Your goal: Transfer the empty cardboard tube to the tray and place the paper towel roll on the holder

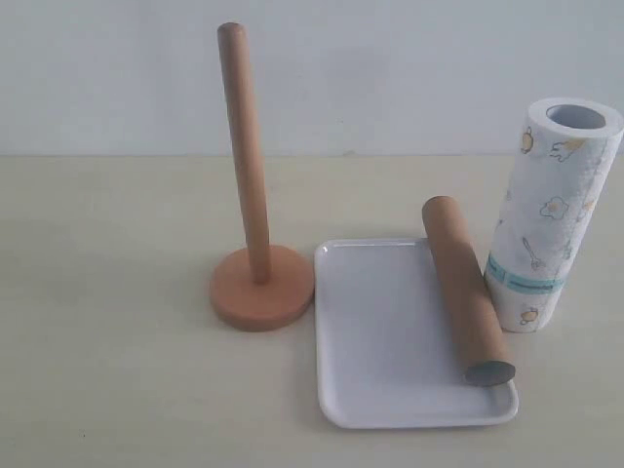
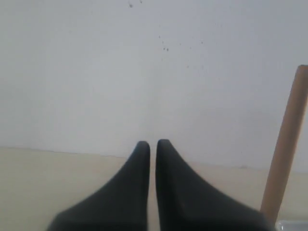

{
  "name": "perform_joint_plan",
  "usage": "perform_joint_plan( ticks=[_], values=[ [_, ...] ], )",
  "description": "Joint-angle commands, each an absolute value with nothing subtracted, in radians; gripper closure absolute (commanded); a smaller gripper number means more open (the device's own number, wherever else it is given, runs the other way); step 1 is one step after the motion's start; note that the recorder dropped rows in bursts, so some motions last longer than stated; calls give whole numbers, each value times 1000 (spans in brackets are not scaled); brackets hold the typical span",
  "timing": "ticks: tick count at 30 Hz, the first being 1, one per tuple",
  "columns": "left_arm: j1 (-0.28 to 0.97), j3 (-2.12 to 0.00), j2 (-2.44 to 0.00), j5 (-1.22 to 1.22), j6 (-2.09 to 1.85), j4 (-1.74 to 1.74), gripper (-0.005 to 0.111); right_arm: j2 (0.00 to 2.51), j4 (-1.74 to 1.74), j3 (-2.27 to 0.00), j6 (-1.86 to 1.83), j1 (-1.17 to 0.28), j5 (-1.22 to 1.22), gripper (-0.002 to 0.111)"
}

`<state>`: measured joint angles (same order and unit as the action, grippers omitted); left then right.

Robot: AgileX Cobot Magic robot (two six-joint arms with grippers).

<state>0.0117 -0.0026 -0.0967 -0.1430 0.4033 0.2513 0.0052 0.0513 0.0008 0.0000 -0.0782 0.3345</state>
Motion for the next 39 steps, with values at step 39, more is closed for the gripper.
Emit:
perform_joint_plan(
  ticks=[39],
  values=[
    [11, 0, 0, 307, -35, -101, 103, 0, 51, 0, 0, -79, 326, 107]
  ],
)
